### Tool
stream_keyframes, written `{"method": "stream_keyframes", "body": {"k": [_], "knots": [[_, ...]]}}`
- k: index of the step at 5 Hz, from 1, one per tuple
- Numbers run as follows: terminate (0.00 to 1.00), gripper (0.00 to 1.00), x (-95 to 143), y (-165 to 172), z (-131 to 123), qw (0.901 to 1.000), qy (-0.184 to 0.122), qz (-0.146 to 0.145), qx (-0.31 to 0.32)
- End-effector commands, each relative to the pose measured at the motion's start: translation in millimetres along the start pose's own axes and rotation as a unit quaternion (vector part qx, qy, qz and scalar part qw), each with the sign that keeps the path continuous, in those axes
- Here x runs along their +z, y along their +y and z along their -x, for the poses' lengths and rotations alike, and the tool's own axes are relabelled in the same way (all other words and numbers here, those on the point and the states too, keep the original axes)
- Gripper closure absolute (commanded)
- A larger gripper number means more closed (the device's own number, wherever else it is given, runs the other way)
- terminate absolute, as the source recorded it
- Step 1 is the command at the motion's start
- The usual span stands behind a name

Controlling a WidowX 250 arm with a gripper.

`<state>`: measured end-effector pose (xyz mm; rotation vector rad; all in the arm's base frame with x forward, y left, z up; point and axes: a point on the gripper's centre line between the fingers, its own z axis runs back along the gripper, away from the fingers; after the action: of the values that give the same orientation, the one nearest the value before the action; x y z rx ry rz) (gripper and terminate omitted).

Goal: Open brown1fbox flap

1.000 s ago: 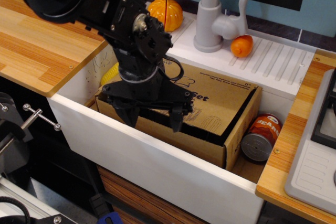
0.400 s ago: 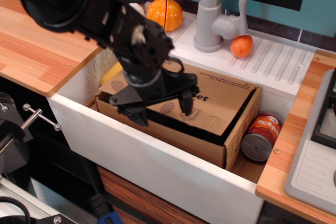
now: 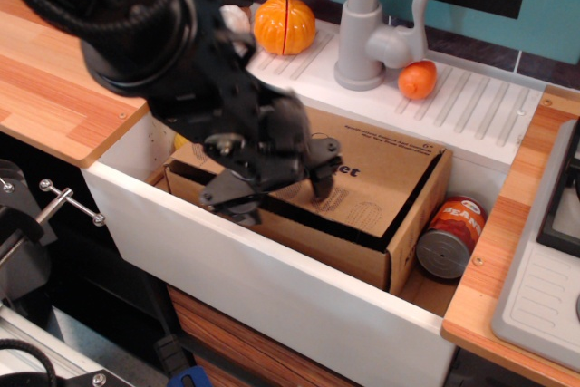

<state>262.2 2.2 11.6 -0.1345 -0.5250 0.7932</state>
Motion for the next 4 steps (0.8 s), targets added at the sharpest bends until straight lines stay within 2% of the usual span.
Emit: {"method": "stream_keyframes", "body": {"k": [1,2,4], "knots": [[0.0,0.0,-9,-18,-13,0.9996,-0.013,0.024,-0.011],[0.0,0.0,-14,-24,-20,0.9989,-0.023,0.035,-0.019],[0.0,0.0,-7,-37,-44,0.9967,-0.044,0.03,-0.061]]}}
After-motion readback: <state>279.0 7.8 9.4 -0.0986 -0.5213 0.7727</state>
